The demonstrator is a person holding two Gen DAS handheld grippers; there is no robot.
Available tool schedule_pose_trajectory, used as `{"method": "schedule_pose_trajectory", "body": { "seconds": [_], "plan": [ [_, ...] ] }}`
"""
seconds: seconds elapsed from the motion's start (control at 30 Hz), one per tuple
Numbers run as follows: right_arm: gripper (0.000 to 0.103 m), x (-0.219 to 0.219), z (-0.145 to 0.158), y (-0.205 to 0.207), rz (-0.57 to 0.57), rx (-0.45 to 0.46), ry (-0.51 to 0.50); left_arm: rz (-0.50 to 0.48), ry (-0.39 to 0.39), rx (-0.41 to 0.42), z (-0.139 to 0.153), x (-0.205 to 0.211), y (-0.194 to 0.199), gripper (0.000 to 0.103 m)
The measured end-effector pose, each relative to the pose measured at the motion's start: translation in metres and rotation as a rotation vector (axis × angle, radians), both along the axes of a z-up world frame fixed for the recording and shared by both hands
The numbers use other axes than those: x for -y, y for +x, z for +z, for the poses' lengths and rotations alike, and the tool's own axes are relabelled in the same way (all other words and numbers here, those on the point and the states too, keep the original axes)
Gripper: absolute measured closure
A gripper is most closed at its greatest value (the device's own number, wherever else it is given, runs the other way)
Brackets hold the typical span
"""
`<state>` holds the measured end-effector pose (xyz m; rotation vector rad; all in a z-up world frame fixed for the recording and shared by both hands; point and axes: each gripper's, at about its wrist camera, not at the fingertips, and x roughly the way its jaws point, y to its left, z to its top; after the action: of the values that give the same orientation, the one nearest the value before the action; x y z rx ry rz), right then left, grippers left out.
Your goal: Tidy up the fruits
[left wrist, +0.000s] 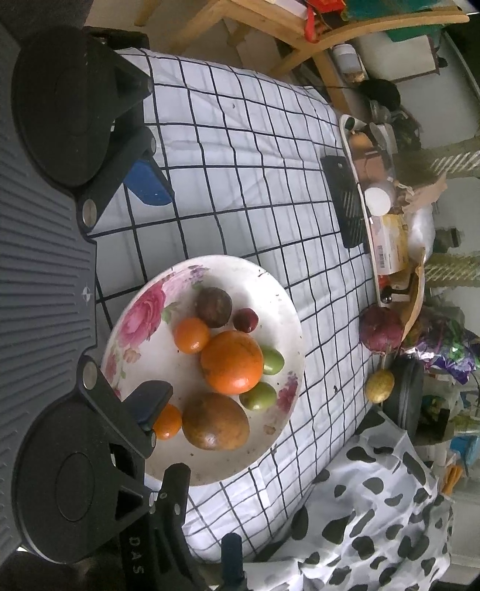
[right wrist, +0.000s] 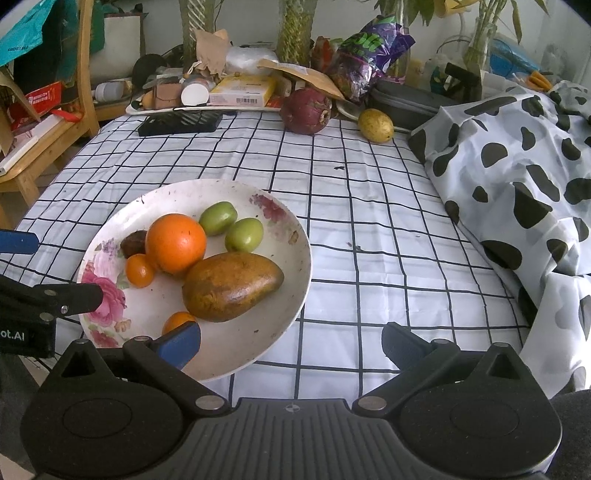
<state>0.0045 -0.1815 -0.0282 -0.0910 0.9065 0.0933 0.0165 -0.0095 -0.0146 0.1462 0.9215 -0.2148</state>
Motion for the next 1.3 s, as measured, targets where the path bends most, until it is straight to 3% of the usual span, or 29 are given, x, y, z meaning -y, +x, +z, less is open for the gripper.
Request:
{"method": "schedule_pose_trajectory", "body": {
  "seconds": [0.7, 1.3],
  "plan": [
    [0.000, 0.007, -0.001, -0.002, -0.015, -0.001, 0.007, -0.012, 0.045, -0.010, -0.004, 0.011, -0.001, 0.000],
    [0.000, 0.007, 0.000, -0.002, -0.015, 0.000, 0.007, -0.007, 0.038, -0.018, -0.004, 0.009, -0.002, 0.000]
  ]
}}
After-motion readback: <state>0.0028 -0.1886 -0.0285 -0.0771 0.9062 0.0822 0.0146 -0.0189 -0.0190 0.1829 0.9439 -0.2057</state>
